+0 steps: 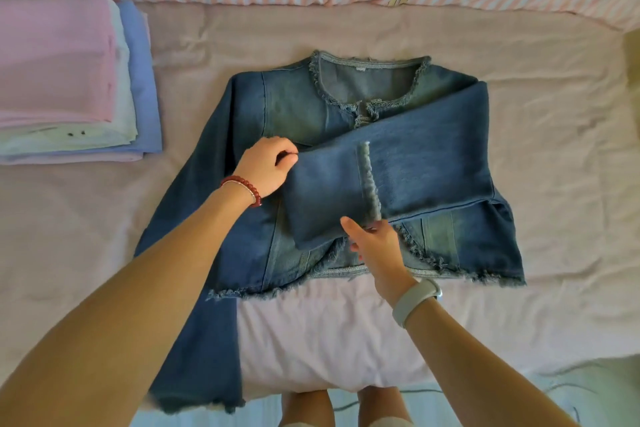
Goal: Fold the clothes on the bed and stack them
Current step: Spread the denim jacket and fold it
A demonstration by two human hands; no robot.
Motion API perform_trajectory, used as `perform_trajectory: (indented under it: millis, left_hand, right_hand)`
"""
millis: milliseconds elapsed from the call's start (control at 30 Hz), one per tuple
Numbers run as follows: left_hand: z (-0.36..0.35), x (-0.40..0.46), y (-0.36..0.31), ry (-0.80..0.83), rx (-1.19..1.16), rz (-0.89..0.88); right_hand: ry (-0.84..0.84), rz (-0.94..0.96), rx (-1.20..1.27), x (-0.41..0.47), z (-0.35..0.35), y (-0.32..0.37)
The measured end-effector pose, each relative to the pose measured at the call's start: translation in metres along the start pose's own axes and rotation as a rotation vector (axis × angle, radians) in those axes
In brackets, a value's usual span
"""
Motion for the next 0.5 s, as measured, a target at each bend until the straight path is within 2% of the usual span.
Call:
perform_trajectory:
  millis: [100,167,233,333,400,500]
  left_hand:
    - [0.015,-0.005,0.01,-0.005,-0.154,0.04]
    - [0.02,-0.008,0.012,0.016,-0.164,0.029]
    - [0.021,-0.01,0.01,0.028,-0.168,0.008]
    - [0.021,-0.01,0.005,0.013,-0.159,-0.015]
    - [0.023,-0.008,0.009,-0.025,-0.139,-0.007]
    - [0.026,-0.003,0.021,-0.034,0.016,0.027]
  right_hand:
    - [0.161,-0.049,0.141,-0.006,-0.031,0.003]
    - [0.187,-0.029,0.204,-0.008,-0.045,0.009]
    - [0.167,0.022,0.051,-0.008,-0.054,0.013]
    - [0.016,0.064,-0.078,-0.009,-0.056,0.015]
    - [-0.056,0.113,0.066,-0.013,-0.051,0.015]
    - [-0.02,0.188,0.236,-0.023,-0.053,0.009]
Point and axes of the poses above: each hand's wrist, its own x-axis towards the middle knuckle, its own z-axis out of the back of the hand, y = z × x, the point moved 8 cm from there along x, towards the middle knuckle, and after that the axes turned 4 degrees about -z, right-handed, at the moved point
